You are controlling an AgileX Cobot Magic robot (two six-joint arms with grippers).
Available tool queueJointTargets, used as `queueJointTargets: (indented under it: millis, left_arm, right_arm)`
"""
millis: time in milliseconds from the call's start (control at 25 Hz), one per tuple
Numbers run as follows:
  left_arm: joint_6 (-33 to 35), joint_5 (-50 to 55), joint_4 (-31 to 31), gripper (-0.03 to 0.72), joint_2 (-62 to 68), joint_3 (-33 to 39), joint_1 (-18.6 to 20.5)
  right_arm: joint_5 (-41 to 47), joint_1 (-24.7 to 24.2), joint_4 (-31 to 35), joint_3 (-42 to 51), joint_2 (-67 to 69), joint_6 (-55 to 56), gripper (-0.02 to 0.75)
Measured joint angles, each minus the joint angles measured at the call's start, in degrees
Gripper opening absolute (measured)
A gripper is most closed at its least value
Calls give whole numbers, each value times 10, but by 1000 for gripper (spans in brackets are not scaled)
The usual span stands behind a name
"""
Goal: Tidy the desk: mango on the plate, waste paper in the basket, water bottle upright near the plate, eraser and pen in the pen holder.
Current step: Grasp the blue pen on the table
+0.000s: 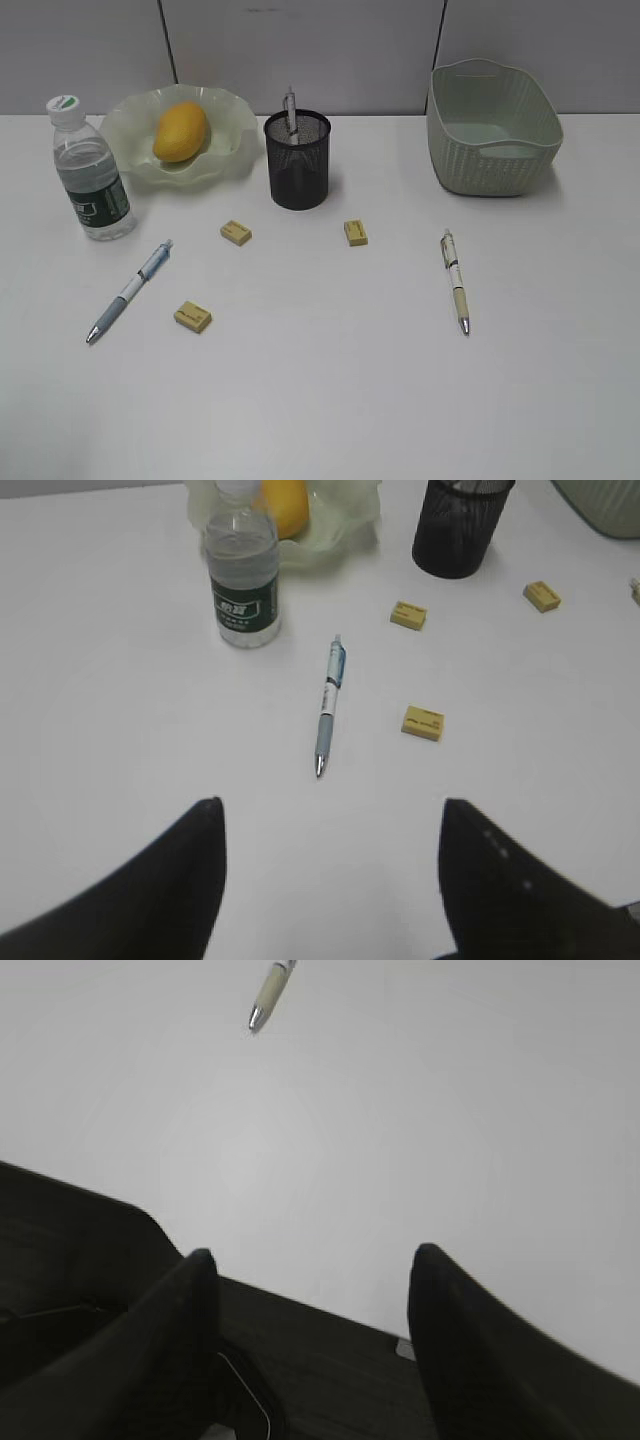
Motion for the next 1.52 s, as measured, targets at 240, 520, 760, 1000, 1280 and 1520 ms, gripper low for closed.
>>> queueJointTargets:
  millis: [240, 520, 760, 1000, 1280, 1520]
  left_arm:
    - [18, -81, -20, 508, 170, 0, 0]
    - [78, -153, -60, 508, 354, -1, -2]
    - [90, -190, -48, 509, 456, -32, -54]
    - [92, -188, -40, 509, 578, -106, -76]
    - [92, -162, -36, 509, 717, -206, -77]
    - [92, -139, -6, 509, 805, -283, -78]
  right_arm:
    - [0, 0, 1, 0, -74, 0, 478]
    - [0, 0, 2, 1, -120, 0, 478]
    - [0, 0, 4, 1, -138, 0, 477]
    - [0, 0, 4, 1, -155, 0, 477]
    - [0, 0, 4, 1, -184, 0, 477]
    - [0, 0, 4, 1, -188, 0, 477]
